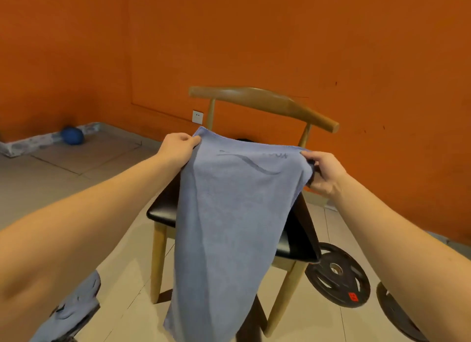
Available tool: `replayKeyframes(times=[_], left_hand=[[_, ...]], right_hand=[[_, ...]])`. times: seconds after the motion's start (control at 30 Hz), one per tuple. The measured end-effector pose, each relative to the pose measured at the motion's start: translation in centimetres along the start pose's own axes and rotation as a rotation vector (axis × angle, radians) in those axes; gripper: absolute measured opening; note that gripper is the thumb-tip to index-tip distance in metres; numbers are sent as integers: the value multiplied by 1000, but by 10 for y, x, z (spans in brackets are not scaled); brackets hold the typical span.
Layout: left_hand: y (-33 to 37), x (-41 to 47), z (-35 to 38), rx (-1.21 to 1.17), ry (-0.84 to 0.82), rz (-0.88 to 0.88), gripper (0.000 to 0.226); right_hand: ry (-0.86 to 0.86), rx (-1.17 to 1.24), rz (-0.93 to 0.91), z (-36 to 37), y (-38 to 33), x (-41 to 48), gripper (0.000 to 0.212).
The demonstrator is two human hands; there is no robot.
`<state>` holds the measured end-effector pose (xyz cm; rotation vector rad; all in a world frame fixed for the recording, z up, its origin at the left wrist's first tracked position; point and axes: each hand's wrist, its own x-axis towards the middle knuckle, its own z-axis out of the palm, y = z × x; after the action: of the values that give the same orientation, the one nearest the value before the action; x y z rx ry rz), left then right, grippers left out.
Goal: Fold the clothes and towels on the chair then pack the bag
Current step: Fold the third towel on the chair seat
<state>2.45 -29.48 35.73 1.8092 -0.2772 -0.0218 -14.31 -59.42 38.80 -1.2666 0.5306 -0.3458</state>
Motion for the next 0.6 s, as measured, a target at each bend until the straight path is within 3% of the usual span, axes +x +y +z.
replayKeyframes(times=[0.1, 0.2, 0.33, 0.43, 0.5, 0.6], left_hand=[[2, 32, 18, 91, 60, 58, 19], [-12, 69, 35, 133, 127, 62, 20], [-41, 119, 58, 260, 131, -13, 18], [-59, 152, 78, 364, 97, -118, 30], [-68, 169, 93, 413, 62, -185, 37], [-87, 191, 117, 365, 33, -284, 26]], right_hand=[[38, 122, -49, 3, -5, 36, 20], [123, 40, -47, 8, 4, 79, 23], [413, -410, -131, 7, 25, 142, 23], [481, -721, -137, 3, 39, 177, 23], [496, -819, -110, -1, 48, 202, 27], [536, -866, -110, -7, 65, 238, 29]])
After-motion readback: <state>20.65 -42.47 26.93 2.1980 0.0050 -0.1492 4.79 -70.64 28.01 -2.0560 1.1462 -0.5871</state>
